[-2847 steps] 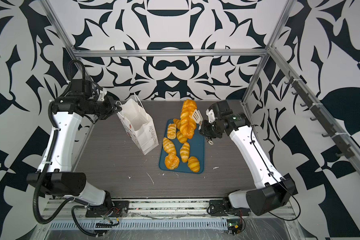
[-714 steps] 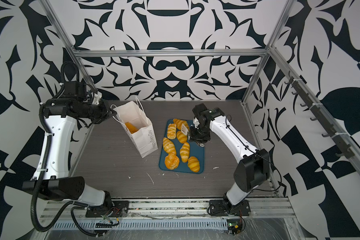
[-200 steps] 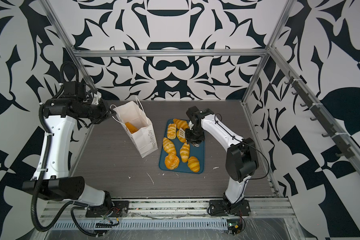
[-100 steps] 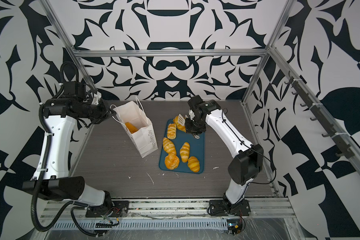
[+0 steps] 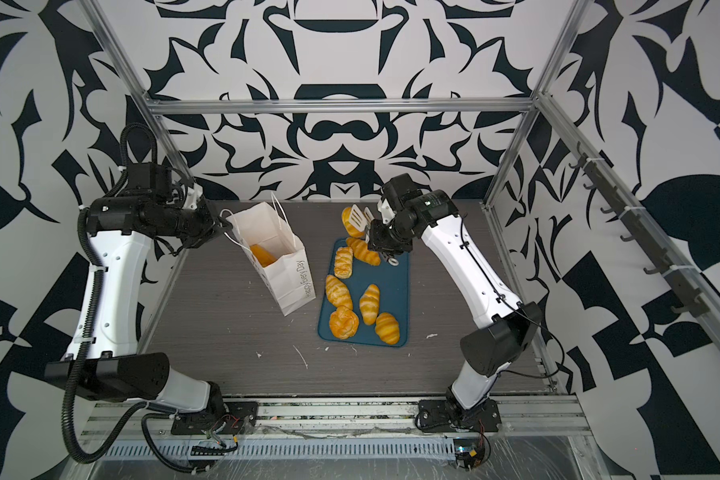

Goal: Place the fake bread into the paper bag
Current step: 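Lift the croissant with the tongs and carry it toward the paper bag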

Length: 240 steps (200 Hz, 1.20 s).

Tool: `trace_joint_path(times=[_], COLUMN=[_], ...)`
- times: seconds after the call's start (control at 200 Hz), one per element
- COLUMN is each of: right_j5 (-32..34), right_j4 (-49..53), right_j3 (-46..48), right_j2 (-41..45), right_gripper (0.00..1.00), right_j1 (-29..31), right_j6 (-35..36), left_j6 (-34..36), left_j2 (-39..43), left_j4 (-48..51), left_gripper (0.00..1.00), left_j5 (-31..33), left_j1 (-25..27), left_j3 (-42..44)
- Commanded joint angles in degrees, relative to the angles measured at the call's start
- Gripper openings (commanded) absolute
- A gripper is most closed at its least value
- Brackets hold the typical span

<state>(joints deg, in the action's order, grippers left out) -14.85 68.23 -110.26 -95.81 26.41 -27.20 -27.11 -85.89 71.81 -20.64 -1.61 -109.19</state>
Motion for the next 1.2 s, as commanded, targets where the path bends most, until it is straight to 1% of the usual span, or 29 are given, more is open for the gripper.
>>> trace_joint_path(times=[0.0,0.175,0.485,0.825,1.195], right_j5=[-4.4,-10.3,-13.3,-15.3,-16.2], right_j4=[-6.1,-14.3,-19.7,-21.2,-18.9], right_j3=[-2.2,0.4,-0.7,-3.9,-8.7], right_j2=[4.1,7.9,10.5,9.0,4.7], right_gripper=[0.32,0.32,0.32,0.31,0.30], right_j1=[0.3,0.7,4.5,8.8,14.8], right_j6=[-0.9,-2.7,-1.0,-0.5,1.6], left_j6=[-0.1,-0.1,-0.3,-0.5,-0.3], left_j2=[0.1,0.1,0.0,0.2,0.3], left_j4=[1.6,1.6,1.5,1.4,1.5], left_gripper=[0.00,0.00,0.00,0.00,0.00], left_j5=[-0.5,-0.5,-0.8,-0.8,-0.6], left_j1=[-0.3,-0.2,-0.2,-0.3,-0.3], left_j3=[0.0,0.0,0.1,0.3,0.2])
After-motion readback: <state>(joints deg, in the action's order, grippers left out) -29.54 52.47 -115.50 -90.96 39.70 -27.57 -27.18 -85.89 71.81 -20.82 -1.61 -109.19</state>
